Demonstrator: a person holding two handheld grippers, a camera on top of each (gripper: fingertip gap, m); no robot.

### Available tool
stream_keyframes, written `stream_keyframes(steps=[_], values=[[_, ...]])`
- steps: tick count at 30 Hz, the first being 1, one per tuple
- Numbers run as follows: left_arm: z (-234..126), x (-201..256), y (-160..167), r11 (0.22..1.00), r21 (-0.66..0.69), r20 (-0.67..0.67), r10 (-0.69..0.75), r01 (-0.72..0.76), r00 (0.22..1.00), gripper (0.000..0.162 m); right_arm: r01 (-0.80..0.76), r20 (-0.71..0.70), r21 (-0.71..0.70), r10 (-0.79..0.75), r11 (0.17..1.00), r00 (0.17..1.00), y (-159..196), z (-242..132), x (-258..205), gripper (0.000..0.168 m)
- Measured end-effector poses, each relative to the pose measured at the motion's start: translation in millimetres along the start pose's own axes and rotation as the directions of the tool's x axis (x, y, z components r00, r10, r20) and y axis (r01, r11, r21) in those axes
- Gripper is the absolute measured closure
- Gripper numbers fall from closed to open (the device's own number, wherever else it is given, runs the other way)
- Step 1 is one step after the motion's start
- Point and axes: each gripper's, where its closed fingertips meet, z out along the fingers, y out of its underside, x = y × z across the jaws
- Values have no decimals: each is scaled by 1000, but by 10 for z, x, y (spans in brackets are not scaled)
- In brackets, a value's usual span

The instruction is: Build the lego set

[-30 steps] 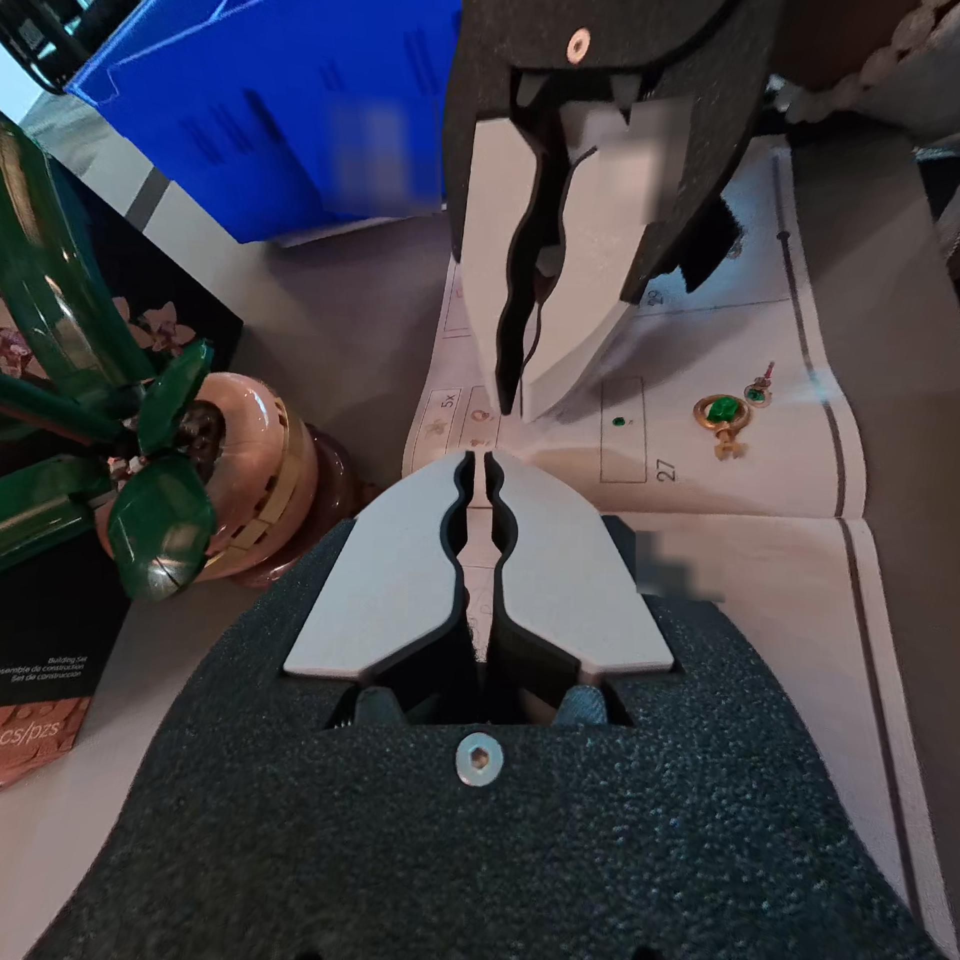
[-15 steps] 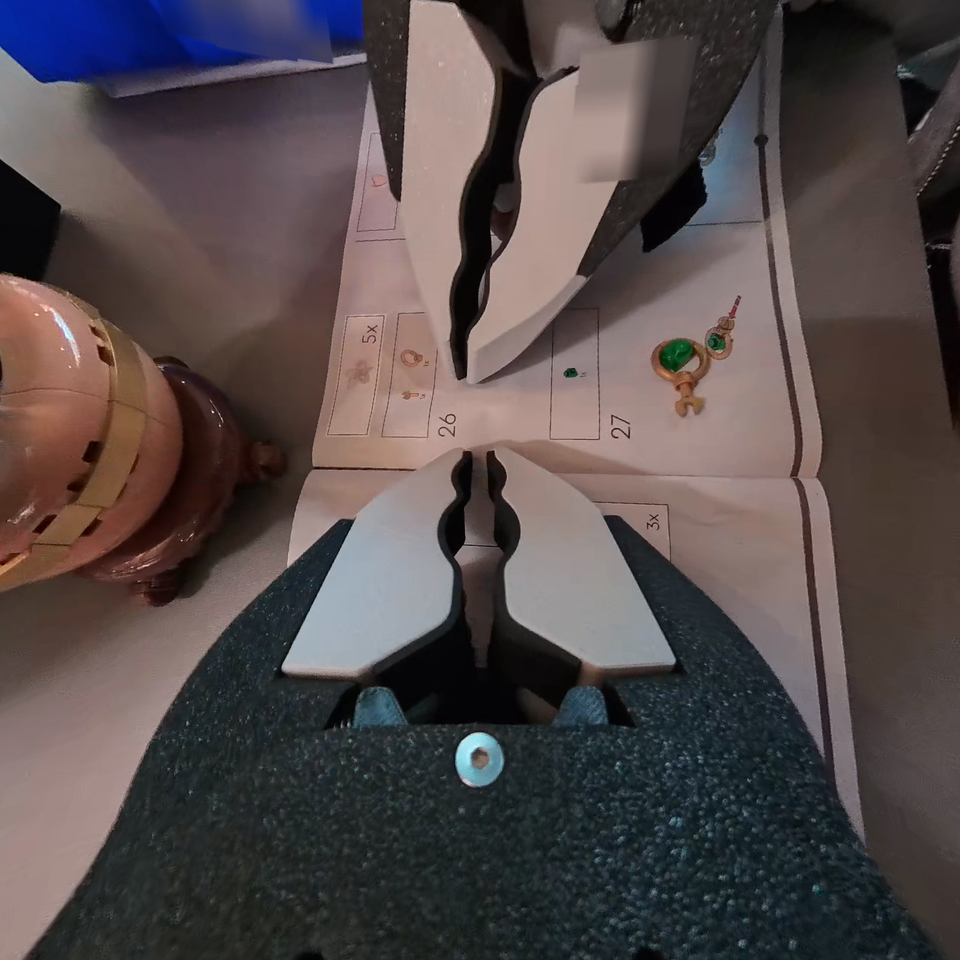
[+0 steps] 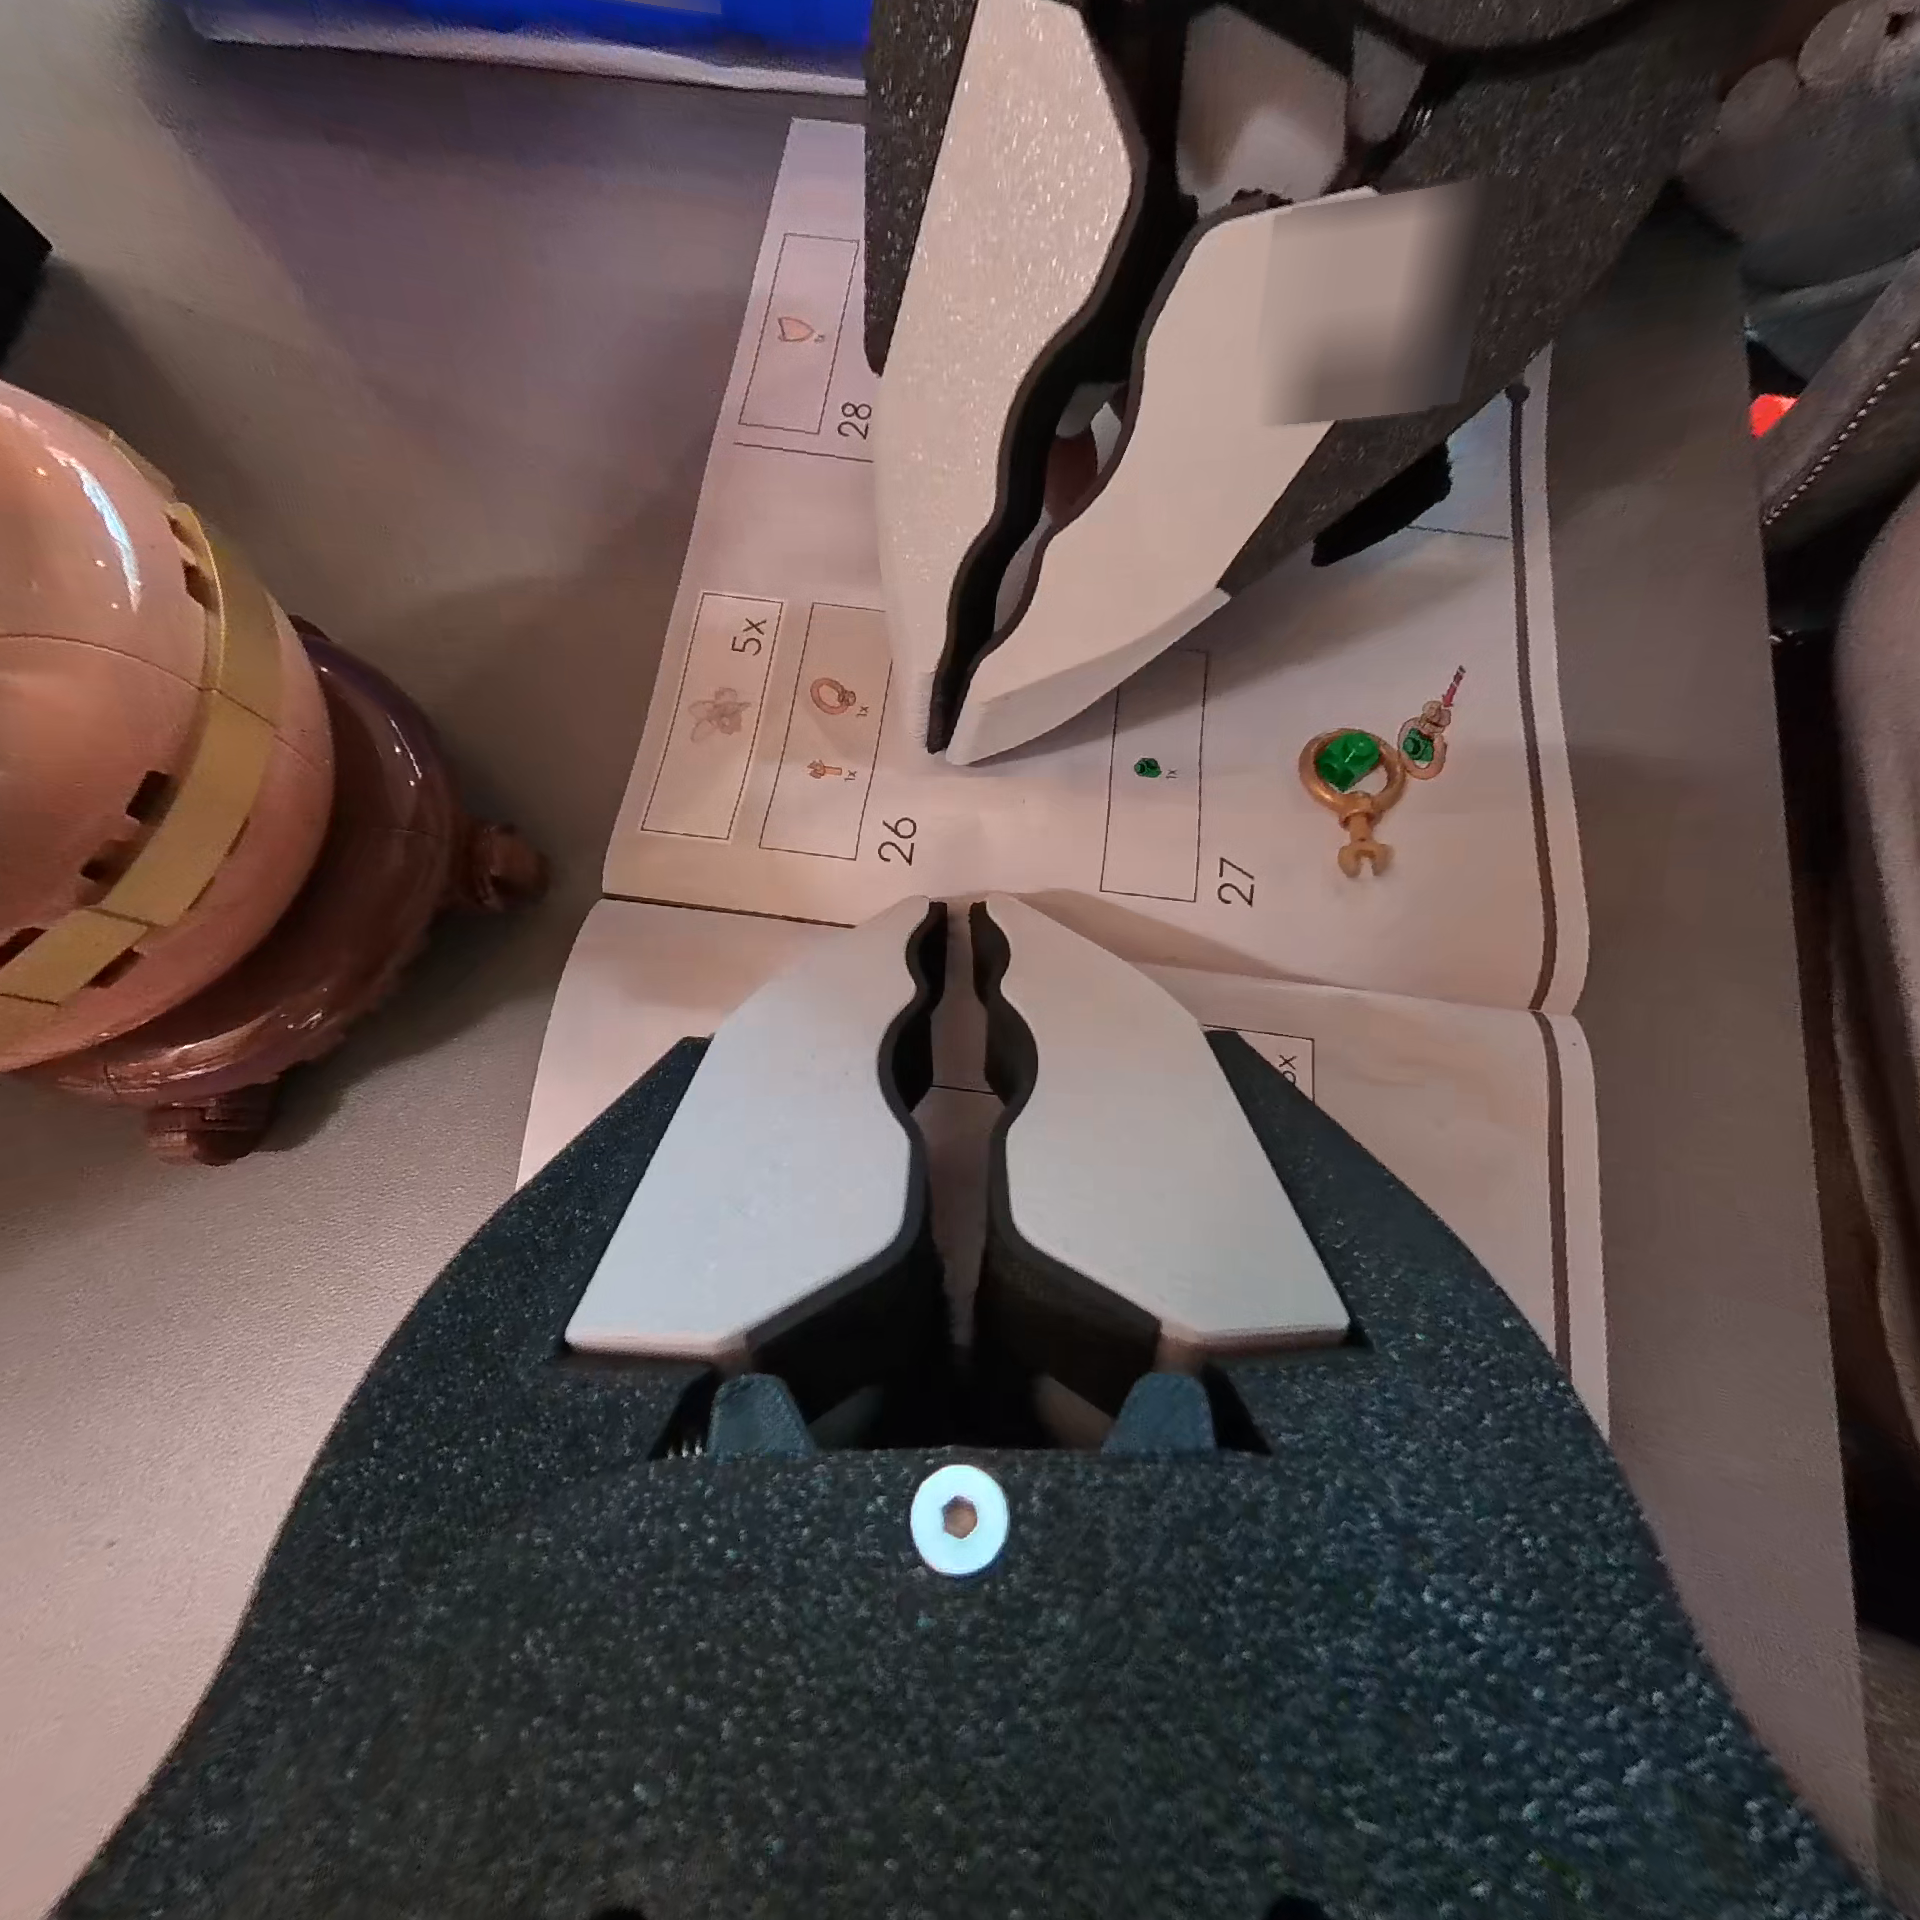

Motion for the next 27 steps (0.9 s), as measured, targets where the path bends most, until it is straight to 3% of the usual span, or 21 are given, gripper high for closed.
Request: stream_keyframes(steps=[2, 5, 8, 11, 15, 18, 22, 27], values=[[0, 0, 0, 1000, 2, -1, -3, 3, 1000, 158, 25, -11, -5, -25, 1000, 1000, -3, 0, 4, 168], [1, -4, 1, 1000, 5, -8, -28, 28, 1000, 158, 95, -151, -26, -98, 995, 984, -3, -19, 176, 163], [1, -10, 1, 999, 6, -11, -48, 48, 999, 160, 35, -194, 14, -31, 999, 981, -56, -69, 279, 164], [1, -11, 1, 999, 6, -11, -48, 48, 999, 160, -53, -106, 75, 60, 996, 993, -118, -109, 218, 168], [3, -11, 2, 999, 7, -10, -50, 50, 999, 160, -92, -32, -39, 91, 995, 995, 67, -21, 111, 167], [3, -12, 2, 999, 7, -12, -54, 54, 998, 160, -139, -6, -24, 139, 990, 990, 60, -24, 109, 168], [4, -12, 1, 998, 8, -15, -56, 56, 998, 160, -59, -39, -21, 59, 998, 998, 34, -33, 106, 163], [4, -12, 0, 998, 10, -23, -66, 66, 998, 160, -22, 227, 208, -27, 978, 974, -323, -380, -358, 154]])
